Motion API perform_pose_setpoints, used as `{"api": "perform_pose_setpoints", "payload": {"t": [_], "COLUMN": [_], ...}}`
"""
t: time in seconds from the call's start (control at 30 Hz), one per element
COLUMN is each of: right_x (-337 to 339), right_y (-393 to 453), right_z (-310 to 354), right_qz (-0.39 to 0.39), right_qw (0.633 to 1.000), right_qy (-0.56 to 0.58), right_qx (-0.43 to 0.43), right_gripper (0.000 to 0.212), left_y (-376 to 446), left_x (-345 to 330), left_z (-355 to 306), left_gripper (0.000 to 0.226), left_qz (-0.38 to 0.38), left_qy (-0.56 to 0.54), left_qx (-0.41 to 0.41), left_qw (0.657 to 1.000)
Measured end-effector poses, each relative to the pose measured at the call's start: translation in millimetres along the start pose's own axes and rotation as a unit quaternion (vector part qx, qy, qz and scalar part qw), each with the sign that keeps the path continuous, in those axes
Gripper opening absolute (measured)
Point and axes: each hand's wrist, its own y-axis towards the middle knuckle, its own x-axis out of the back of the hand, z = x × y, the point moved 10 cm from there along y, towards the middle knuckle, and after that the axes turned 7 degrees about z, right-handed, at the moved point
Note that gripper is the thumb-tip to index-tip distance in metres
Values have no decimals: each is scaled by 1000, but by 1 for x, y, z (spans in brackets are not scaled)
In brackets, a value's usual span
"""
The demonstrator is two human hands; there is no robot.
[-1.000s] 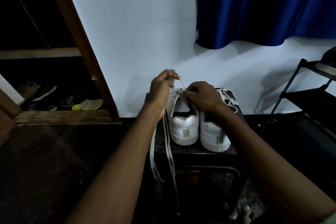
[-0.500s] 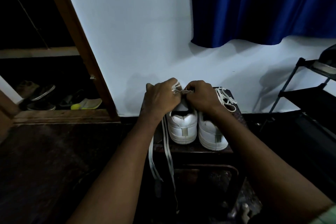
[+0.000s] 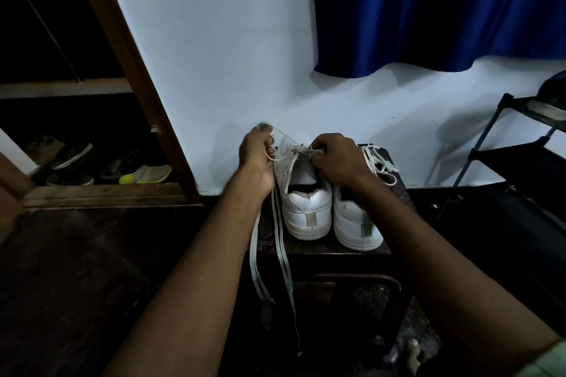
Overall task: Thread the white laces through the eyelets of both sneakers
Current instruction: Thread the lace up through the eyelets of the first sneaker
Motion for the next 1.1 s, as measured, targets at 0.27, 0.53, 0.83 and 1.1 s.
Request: {"api": "perform_pose_setpoints", "payload": {"t": [0.27,0.53,0.83,1.1], "right_x": [-1,-2,-1,-3], "right_y": [1,1,0,0], "right_z": [1,-1,-1,3], "right_qz": [-6,-6,-9,3], "right_qw": [1000,1000,1000,999], "right_qy": [-6,-8,-9,-34], "right_qx": [2,-2,-6,-4], "right_gripper": [23,26,25,22], "left_y": [7,-15,-24,-26], "left_x": [39,22,-5,-59], "left_z": [-14,-49,-58,-22], "left_gripper": [23,30,47,26], "left_qz": [-78,-125,-170,134], "left_qy": [426,672,777,585], "left_qx": [1,-96,-210,-219], "left_qw": [902,724,568,770]}}
